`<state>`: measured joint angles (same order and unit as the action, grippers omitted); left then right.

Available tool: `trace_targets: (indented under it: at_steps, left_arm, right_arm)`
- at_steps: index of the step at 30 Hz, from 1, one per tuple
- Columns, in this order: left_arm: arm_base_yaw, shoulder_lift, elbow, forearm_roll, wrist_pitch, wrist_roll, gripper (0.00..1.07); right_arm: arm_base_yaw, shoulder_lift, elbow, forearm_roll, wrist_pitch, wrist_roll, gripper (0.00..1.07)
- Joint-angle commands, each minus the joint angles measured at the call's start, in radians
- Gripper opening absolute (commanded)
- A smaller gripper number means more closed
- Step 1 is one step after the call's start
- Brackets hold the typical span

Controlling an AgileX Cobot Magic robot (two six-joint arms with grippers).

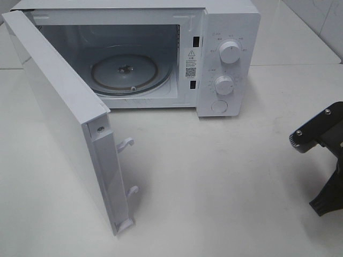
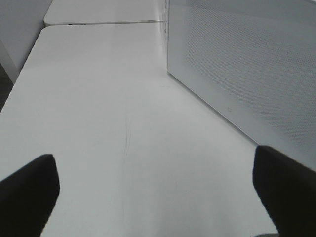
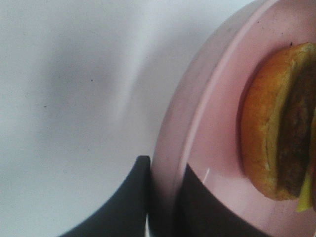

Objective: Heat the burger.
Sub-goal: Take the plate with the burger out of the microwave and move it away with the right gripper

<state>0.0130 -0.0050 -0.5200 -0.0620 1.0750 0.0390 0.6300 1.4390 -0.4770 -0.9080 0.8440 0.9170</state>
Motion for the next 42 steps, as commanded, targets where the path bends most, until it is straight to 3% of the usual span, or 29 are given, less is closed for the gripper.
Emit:
trace_targets:
  at_steps: [1, 23, 26, 28, 29, 30, 31, 35, 42]
  left_arm:
    - [0.001, -0.005, 0.003, 0.001, -0.007, -0.004, 1.0]
    - [0.001, -0.005, 0.003, 0.001, -0.007, -0.004, 1.0]
    - [0.001, -0.005, 0.003, 0.001, -0.007, -0.004, 1.0]
    - [0.001, -0.005, 0.003, 0.001, -0.007, -0.004, 1.0]
    - [0.001, -0.005, 0.003, 0.001, -0.007, -0.004, 1.0]
    - [0.001, -0.005, 0.003, 0.001, -0.007, -0.004, 1.0]
    - [0.001, -0.005, 0.003, 0.001, -0.007, -0.004, 1.0]
    - [0.001, -0.005, 0.003, 0.001, -0.007, -0.004, 1.0]
    - [0.001, -0.005, 0.003, 0.001, -0.007, -0.004, 1.0]
  right_arm:
    - [-0.001, 0.039, -0.005, -0.075, 0.035, 0.069, 0.02]
    - [-0.001, 0.353, -0.005, -0.136, -0.052, 0.386, 0.08]
    - [-0.001, 0.374, -0.005, -0.164, -0.06, 0.45, 0.13]
    - [-0.001, 0.374, -0.006, -0.169, -0.068, 0.446, 0.27]
    - [-0.001, 0.374, -0.006, -0.169, -0.068, 0.446, 0.27]
    - [-0.001, 0.374, -0.006, -0.169, -0.066, 0.44, 0.37]
    - [-0.001, 0.374, -0.006, -0.169, -0.066, 0.44, 0.37]
    - [-0.001, 0.362, -0.02, -0.16, -0.059, 0.423, 0.55]
    - [0.0, 0.27, -0.048, -0.116, -0.07, 0.314, 0.59]
